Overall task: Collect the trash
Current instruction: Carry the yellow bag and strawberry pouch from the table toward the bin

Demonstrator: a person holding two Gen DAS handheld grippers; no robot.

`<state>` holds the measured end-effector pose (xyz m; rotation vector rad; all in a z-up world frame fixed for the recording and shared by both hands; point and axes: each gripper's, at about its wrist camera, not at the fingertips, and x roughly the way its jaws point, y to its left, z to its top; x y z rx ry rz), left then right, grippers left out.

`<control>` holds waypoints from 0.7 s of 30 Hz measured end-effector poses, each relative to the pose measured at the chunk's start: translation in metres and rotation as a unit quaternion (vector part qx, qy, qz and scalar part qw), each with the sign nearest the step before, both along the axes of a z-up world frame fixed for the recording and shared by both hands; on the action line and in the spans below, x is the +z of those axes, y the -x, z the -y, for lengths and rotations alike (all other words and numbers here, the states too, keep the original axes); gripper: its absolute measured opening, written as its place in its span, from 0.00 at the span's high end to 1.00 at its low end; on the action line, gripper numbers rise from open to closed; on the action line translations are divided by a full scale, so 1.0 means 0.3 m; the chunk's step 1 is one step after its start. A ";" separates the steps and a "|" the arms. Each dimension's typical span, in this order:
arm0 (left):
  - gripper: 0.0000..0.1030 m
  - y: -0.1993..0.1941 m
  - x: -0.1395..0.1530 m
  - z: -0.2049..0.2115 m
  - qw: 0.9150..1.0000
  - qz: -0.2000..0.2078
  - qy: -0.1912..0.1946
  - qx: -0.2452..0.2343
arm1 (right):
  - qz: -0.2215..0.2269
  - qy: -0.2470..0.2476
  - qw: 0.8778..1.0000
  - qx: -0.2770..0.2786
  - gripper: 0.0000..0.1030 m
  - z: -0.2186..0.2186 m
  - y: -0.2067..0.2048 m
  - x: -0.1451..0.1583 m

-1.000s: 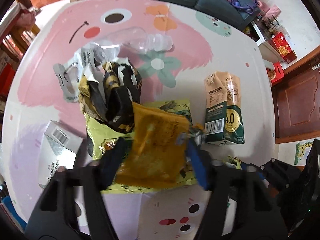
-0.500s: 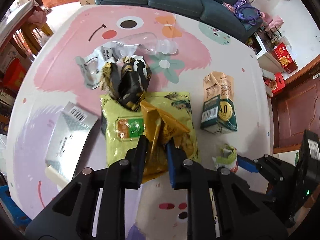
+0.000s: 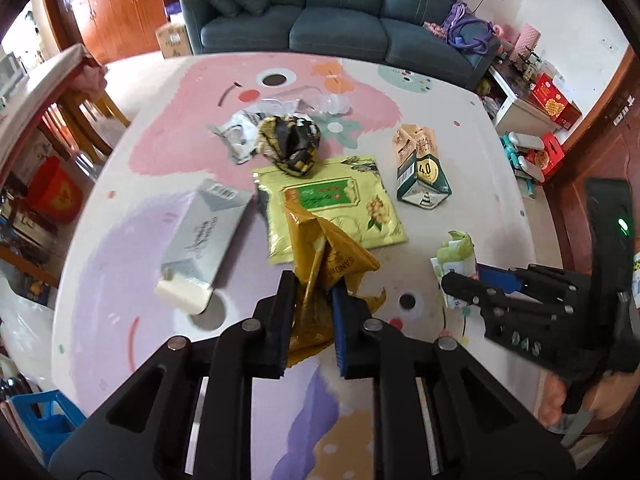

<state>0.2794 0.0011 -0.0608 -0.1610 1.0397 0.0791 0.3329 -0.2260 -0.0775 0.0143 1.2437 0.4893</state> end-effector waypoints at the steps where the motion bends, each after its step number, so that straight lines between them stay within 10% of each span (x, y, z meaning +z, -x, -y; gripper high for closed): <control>1: 0.86 0.029 0.006 -0.008 1.000 0.004 -0.001 0.000 | -0.008 0.007 1.000 -0.009 0.71 -0.002 0.014 -0.003; 21: 0.87 0.586 0.044 -0.105 0.996 0.064 -0.051 -0.047 | -0.019 0.080 0.991 -0.106 0.71 -0.220 0.507 0.033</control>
